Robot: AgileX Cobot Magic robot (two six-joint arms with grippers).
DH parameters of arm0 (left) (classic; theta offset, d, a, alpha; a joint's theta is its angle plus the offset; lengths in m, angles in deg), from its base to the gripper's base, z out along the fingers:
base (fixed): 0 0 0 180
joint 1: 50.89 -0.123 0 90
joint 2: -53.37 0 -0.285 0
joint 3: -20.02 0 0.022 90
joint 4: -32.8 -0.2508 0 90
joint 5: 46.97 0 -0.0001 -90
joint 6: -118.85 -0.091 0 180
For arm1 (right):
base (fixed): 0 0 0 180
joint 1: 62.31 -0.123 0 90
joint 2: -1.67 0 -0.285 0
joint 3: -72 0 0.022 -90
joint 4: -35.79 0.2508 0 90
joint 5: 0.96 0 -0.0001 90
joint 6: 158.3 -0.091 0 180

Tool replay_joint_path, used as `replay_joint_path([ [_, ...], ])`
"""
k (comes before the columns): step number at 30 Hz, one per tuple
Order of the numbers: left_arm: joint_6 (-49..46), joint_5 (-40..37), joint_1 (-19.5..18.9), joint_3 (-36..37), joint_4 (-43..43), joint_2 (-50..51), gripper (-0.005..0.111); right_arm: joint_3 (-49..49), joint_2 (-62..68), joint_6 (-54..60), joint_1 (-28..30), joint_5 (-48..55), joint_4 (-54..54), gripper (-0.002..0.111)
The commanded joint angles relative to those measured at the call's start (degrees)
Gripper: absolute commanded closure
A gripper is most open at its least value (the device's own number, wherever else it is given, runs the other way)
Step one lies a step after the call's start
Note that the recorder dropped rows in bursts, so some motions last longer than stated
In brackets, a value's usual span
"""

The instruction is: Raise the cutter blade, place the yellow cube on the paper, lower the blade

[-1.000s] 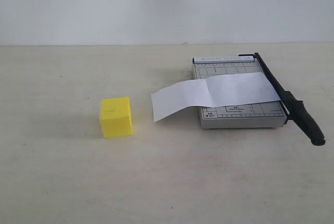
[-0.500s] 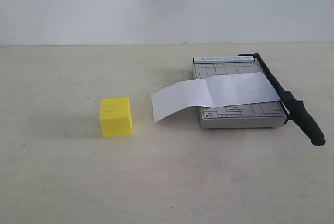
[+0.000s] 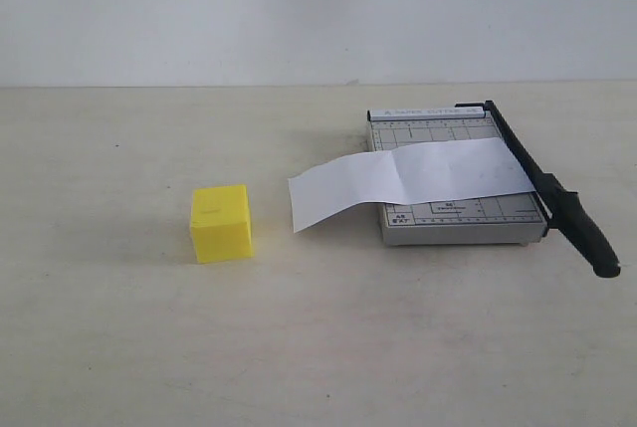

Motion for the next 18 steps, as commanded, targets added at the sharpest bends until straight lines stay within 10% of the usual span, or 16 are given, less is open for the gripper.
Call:
replay_joint_path([
  [1,0.63,0.25,0.31,-0.35,0.56,-0.12,0.102,-4.33,0.69,0.42,0.01,4.89,-0.48,0.098],
  [7,0.63,0.22,0.31,-0.35,-0.15,-0.12,0.102,-12.41,9.82,6.57,0.01,8.73,-0.48,0.055],
  [18,0.63,-0.89,0.31,-0.35,-0.15,-0.12,0.102,-38.00,45.35,16.68,0.01,31.98,-0.81,0.053],
])
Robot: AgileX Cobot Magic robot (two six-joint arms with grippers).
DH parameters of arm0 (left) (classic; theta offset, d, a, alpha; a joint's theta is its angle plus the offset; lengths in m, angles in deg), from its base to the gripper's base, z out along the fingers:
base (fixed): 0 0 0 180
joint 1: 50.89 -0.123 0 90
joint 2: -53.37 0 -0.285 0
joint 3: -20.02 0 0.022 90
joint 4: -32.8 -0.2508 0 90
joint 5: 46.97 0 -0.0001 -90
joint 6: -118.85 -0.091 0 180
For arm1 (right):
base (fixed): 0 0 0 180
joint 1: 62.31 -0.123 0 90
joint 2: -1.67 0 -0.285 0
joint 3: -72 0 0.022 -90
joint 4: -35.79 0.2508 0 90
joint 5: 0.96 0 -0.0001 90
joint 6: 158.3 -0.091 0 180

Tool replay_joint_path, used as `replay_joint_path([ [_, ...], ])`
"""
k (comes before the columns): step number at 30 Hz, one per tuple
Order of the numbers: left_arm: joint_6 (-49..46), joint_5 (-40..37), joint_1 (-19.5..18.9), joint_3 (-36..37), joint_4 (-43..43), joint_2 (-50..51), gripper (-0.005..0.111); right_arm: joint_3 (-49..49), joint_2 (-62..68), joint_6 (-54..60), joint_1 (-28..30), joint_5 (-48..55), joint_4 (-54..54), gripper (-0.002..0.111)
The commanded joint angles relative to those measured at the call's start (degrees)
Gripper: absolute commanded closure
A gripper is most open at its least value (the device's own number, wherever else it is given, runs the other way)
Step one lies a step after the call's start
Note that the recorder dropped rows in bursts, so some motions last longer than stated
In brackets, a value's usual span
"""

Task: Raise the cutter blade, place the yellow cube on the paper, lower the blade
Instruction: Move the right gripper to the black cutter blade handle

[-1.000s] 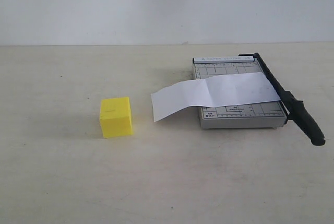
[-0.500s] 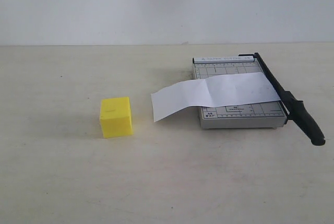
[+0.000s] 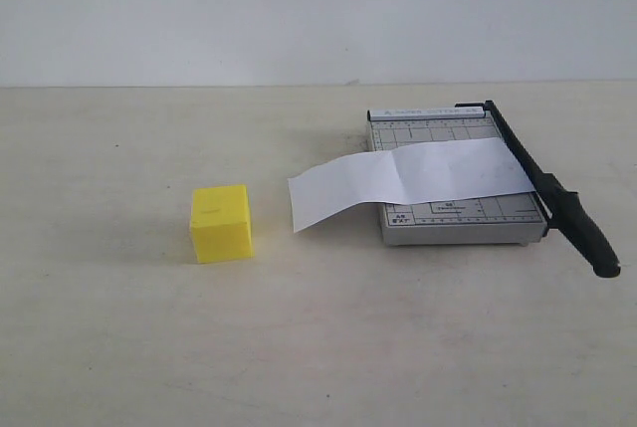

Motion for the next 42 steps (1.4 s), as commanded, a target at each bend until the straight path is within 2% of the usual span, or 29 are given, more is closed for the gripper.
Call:
replay_joint_path([
  [1,0.63,-0.55,0.31,-0.35,0.05,-0.12,0.102,-9.88,15.56,2.34,0.01,11.58,-0.57,0.053],
  [6,0.63,-0.55,0.31,-0.35,0.05,-0.12,0.102,-18.38,28.96,8.62,0.01,18.69,-0.06,0.053],
  [13,0.63,-0.64,0.31,-0.35,0.05,-0.12,0.102,-24.31,38.24,9.69,0.01,19.36,-0.30,0.053],
  [27,0.63,-0.75,0.31,-0.35,0.05,-0.12,0.102,-24.49,49.07,16.23,0.01,17.36,-1.59,0.052],
  [31,0.63,-0.75,0.31,-0.35,0.05,-0.12,0.102,-24.49,51.43,16.23,0.01,16.96,-2.09,0.039],
  [42,0.63,-0.63,0.31,-0.35,-0.98,-0.12,0.102,-24.39,57.86,15.83,0.01,17.76,-2.21,0.039],
])
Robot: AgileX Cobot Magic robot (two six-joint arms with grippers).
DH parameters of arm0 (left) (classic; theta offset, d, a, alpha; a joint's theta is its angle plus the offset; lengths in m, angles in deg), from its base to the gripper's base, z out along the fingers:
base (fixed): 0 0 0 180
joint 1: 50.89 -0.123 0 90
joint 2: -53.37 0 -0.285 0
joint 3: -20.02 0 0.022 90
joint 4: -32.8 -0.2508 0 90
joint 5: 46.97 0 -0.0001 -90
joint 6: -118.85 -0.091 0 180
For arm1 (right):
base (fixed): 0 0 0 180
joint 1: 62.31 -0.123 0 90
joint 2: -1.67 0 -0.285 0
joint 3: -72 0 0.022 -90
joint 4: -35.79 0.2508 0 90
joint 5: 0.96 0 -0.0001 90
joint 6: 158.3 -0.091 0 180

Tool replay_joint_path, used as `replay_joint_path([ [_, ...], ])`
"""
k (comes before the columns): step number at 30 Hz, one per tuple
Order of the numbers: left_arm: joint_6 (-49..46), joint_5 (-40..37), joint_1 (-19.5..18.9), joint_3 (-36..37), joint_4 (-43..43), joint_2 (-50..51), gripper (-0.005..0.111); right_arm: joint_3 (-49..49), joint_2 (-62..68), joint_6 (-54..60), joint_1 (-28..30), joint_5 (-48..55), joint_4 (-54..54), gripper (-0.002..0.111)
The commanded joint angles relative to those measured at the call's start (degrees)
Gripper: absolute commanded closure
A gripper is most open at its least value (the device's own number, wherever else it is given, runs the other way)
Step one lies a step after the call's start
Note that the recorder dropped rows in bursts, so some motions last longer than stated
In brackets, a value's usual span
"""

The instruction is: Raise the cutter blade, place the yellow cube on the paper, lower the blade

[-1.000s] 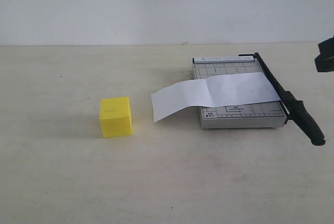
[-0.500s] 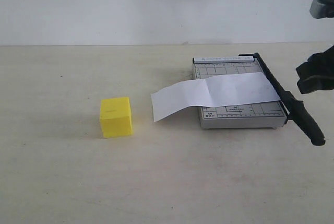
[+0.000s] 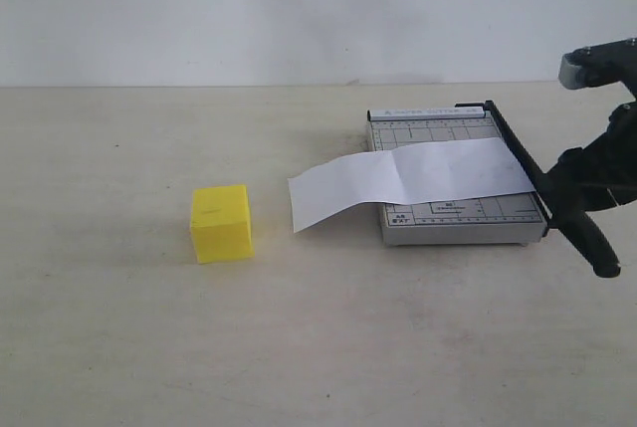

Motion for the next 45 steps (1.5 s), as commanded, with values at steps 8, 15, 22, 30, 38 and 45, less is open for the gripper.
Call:
replay_joint_path([
  [8,0.63,-0.50,0.31,-0.35,-0.43,-0.12,0.102,-0.21,6.38,0.02,0.01,0.42,-0.14,0.039],
  [15,0.63,-0.50,0.31,-0.35,-2.33,-0.12,0.102,-0.21,7.55,-0.29,0.01,-0.29,-0.14,0.039],
  [22,0.63,-0.50,0.31,-0.35,-3.12,-0.12,0.102,-0.21,9.30,-0.42,0.01,-0.71,-0.02,0.041],
  [30,0.63,-0.50,0.31,-0.35,-3.12,-0.12,0.102,-0.21,11.11,-0.31,0.01,-0.54,0.29,0.053],
  [38,0.63,-0.50,0.31,-0.35,-3.12,-0.12,0.102,-0.21,11.11,-0.46,0.01,-0.10,0.29,0.108],
  [45,0.63,-0.50,0.31,-0.35,-3.12,-0.12,0.102,-0.21,11.11,-0.46,0.01,0.52,0.18,0.108],
])
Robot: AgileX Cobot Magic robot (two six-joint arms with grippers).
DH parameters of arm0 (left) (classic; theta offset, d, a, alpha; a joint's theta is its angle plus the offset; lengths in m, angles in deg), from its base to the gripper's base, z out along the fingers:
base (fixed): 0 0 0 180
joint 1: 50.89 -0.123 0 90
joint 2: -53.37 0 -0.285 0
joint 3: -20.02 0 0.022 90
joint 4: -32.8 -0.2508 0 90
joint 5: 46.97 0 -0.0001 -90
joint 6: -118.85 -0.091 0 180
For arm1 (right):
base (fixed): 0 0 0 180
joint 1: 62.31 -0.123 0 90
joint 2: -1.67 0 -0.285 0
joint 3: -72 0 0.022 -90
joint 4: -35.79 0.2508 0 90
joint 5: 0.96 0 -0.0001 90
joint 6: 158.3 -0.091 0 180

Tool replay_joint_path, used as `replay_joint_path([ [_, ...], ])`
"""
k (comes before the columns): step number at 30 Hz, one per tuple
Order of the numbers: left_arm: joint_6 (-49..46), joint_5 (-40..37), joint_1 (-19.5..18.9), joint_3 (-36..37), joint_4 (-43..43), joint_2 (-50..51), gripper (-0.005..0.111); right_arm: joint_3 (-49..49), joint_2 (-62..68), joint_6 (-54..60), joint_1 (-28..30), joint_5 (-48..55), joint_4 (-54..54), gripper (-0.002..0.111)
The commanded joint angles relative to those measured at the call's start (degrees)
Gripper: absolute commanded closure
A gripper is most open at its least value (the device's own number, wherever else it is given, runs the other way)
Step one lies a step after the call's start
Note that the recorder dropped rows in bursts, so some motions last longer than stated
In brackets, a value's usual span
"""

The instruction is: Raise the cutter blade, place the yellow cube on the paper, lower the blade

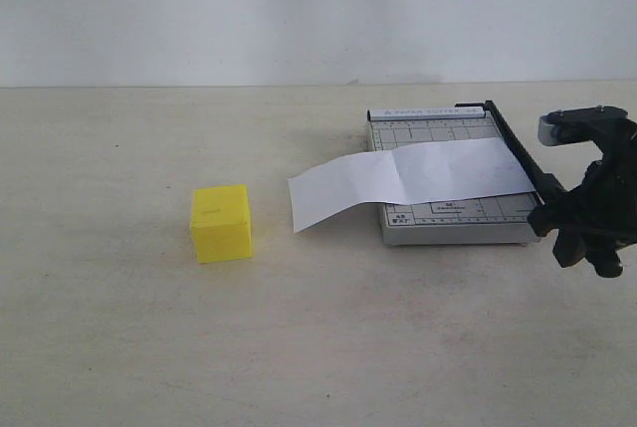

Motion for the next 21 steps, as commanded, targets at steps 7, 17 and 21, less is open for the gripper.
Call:
replay_joint_path([
  [7,0.63,-0.50,0.31,-0.35,-0.43,-0.12,0.102,-0.33,-3.51,2.20,0.01,0.38,-0.26,0.108],
  [17,0.63,-0.50,0.31,-0.35,-0.43,-0.12,0.102,-0.33,-11.77,2.30,0.01,-1.88,-0.26,0.108],
  [21,0.63,-0.50,0.31,-0.35,-0.43,-0.12,0.102,-0.33,-13.81,2.18,0.01,-3.28,-0.26,0.108],
])
